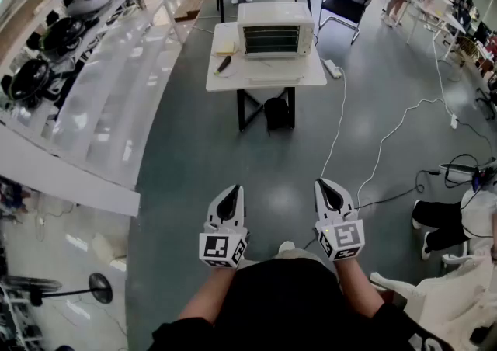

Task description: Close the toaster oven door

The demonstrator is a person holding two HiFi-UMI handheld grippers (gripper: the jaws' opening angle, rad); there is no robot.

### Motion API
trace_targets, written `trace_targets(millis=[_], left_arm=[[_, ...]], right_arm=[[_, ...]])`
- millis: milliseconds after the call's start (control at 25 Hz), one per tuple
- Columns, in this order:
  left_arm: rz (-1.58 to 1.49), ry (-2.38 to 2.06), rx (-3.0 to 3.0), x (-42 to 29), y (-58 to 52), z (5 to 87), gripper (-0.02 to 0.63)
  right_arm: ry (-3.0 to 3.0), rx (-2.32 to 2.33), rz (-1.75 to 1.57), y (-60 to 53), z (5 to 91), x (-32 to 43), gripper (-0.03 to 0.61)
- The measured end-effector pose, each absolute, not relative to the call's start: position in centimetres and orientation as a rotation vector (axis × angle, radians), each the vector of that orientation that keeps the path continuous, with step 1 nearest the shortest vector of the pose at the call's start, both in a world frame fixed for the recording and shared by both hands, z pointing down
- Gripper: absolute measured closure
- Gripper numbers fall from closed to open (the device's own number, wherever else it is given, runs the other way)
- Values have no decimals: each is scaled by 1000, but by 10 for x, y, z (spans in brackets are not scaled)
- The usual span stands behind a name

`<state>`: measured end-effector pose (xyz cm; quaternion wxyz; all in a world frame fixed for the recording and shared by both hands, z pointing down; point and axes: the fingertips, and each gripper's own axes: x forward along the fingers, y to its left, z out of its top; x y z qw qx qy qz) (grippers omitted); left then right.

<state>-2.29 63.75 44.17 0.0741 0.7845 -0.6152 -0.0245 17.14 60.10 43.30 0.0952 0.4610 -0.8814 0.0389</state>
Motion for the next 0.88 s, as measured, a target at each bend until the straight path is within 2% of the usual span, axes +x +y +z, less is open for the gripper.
trace_targets(millis=[880], left_arm=[[-50, -1871, 2339, 37, 596, 456, 595]], right_arm=[[-2631, 1285, 221, 575, 467, 232, 557]])
